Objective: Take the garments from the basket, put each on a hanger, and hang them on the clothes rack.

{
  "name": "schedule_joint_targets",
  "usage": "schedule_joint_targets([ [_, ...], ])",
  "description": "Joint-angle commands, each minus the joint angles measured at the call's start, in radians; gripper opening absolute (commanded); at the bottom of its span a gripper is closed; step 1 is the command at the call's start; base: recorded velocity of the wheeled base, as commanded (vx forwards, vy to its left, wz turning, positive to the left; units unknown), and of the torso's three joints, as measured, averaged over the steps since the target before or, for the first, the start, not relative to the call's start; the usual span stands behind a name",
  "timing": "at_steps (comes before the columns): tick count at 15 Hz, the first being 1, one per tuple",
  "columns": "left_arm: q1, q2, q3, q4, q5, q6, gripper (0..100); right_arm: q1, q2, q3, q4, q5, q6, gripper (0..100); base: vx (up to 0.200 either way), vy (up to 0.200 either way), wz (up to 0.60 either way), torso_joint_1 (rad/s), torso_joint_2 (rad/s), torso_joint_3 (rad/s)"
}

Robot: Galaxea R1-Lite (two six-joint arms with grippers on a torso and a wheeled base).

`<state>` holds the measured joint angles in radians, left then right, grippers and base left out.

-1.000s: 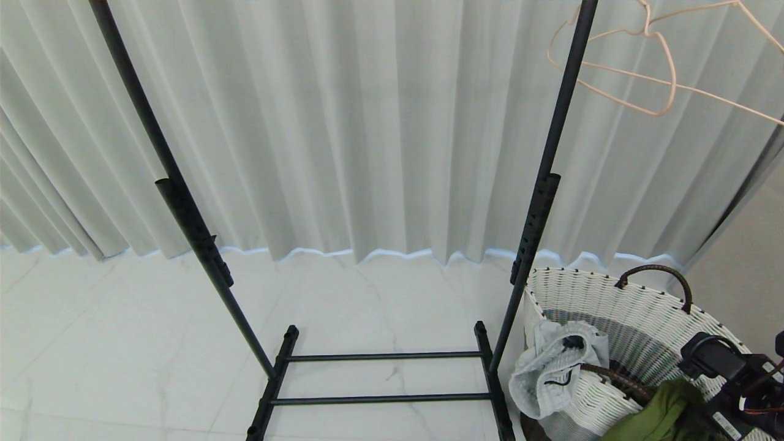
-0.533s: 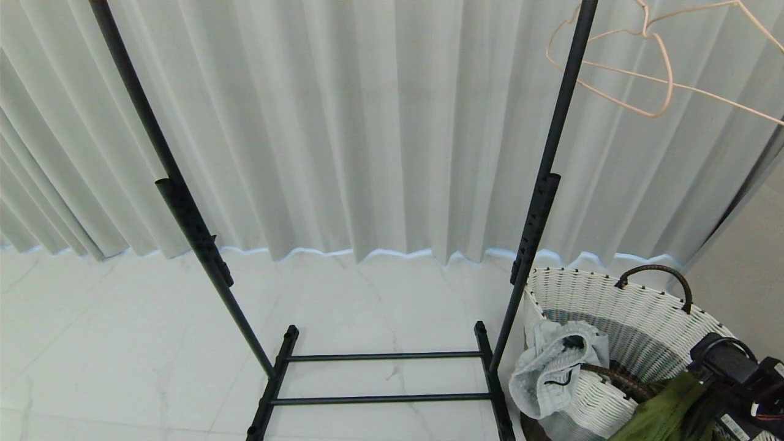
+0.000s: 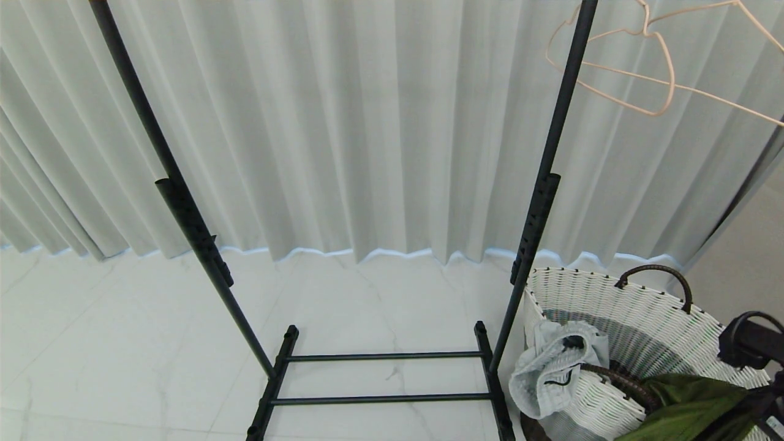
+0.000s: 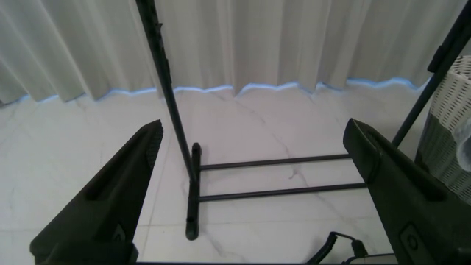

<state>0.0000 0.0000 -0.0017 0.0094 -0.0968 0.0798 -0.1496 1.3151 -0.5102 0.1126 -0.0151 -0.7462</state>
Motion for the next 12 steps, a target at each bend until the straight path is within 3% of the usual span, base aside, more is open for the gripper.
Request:
schedule_joint_targets([
  [1,-0.002,0.0,0.0,0.0,0.0,0.0,100,0.061,-0.238,-0.36,0.447,0.011,0.189,0,0.0,0.0,0.0,0.0,0.0,0.0],
  [3,0.0,0.0,0.0,0.0,0.0,0.0,100,0.117,-0.266,-0.389,0.469,0.001,0.32,0,0.0,0.0,0.0,0.0,0.0,0.0],
  [5,-0.002,0.0,0.0,0.0,0.0,0.002,100,0.117,-0.283,-0.407,0.47,0.0,0.334,0,0.0,0.0,0.0,0.0,0.0,0.0],
  [12,0.0,0.0,0.0,0.0,0.0,0.002,100,0.123,-0.284,-0.468,0.467,0.001,0.334,0,-0.2,0.0,0.0,0.002,0.01,0.004],
])
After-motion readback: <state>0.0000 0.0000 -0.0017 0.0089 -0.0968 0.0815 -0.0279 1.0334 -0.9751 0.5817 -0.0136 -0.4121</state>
